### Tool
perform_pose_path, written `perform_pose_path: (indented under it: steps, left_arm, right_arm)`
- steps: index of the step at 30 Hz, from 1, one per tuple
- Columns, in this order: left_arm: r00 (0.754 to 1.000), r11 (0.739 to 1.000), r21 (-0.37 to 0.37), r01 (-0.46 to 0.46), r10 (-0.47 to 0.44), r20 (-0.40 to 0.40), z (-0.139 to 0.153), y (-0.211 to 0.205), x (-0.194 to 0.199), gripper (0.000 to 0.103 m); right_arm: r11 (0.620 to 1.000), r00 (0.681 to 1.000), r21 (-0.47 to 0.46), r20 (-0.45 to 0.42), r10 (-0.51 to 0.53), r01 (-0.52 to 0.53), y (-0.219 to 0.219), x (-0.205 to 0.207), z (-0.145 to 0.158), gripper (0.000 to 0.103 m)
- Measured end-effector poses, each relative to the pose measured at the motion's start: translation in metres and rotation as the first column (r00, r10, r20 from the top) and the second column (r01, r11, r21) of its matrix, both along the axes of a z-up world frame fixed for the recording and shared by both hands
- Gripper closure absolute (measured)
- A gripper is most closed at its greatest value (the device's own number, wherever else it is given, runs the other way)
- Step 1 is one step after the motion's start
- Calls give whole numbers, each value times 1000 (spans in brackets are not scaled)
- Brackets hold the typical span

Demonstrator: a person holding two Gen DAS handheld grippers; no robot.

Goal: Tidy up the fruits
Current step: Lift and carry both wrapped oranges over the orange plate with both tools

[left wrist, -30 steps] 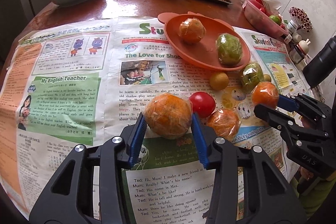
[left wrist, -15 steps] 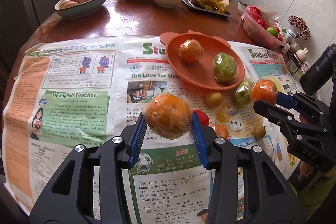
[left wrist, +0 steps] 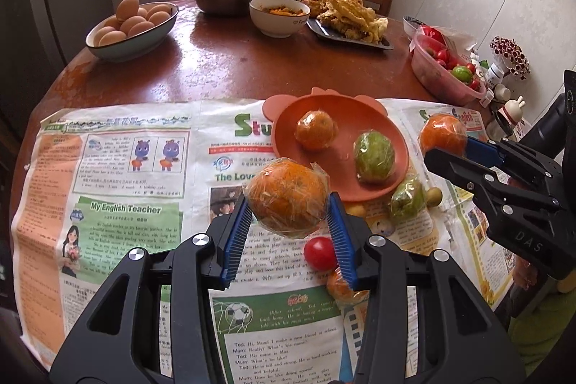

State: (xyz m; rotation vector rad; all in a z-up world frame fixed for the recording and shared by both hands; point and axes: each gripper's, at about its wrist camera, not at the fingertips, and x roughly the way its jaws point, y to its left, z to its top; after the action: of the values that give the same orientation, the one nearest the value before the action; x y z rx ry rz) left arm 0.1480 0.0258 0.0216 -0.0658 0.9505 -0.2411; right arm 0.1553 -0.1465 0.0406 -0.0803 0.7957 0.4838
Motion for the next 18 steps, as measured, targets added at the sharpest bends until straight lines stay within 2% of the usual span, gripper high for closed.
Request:
perform_pose_path:
  steps: [6,18]
  left_arm:
    - [1000,1000,9,27,-27,9,5,-14,10,68]
    - [996,996,14,88,-88,-30,-9,-44,31,68]
  right_arm:
    - [1000,1000,-16,13,-7,7,-9,18,4,66]
    - [999,999,-22,-38,-25,24,-22,59,-9,66]
